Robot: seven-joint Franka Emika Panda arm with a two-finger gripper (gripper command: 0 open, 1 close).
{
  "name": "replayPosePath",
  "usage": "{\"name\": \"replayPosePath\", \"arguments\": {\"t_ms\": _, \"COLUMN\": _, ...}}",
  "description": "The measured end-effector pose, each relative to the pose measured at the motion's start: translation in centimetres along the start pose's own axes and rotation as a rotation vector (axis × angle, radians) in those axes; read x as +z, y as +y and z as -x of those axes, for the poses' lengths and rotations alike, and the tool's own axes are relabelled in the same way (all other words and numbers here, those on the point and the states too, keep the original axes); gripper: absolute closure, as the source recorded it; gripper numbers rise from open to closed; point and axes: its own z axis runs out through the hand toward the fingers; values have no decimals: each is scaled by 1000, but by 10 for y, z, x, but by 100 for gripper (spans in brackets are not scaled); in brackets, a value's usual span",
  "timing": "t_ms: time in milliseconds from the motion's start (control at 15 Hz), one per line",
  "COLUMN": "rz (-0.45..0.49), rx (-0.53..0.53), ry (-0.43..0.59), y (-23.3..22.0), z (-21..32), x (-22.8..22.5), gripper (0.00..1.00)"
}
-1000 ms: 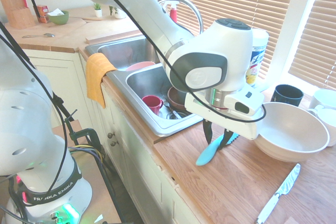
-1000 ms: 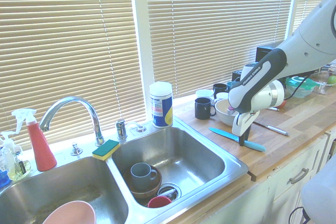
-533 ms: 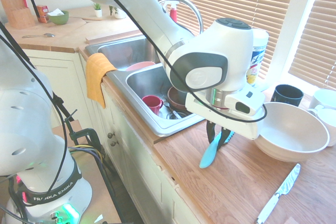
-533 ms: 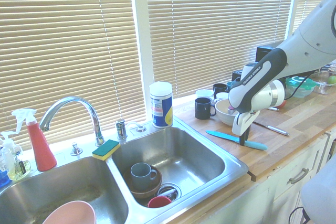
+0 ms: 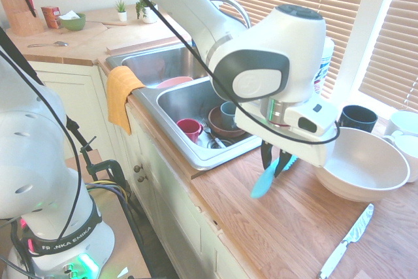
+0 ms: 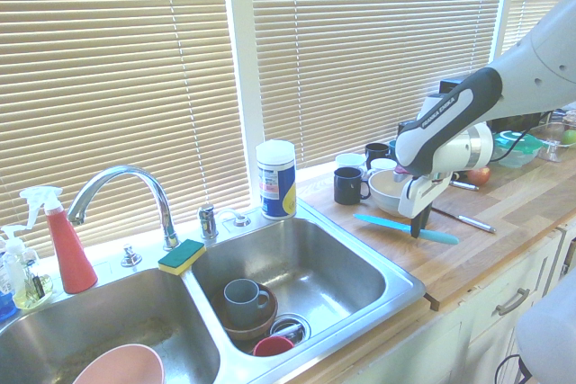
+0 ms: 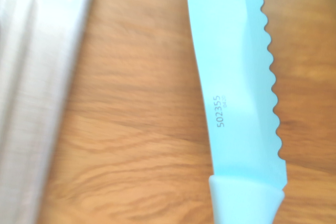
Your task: Put the knife into the sink
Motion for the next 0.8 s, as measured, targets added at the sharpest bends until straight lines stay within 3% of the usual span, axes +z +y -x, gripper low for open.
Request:
{"name": "replayPosePath", "arguments": {"t_ms": 400, "rz": -29, "rx": 26, "ry": 58, "y": -32, "z": 7, "x": -85, "gripper": 100}}
{"name": "replayPosePath", "arguments": {"t_ms": 800, "rz": -27, "rx": 207, "ry": 97, "y": -159, "z": 53, "x": -97, "gripper": 100}}
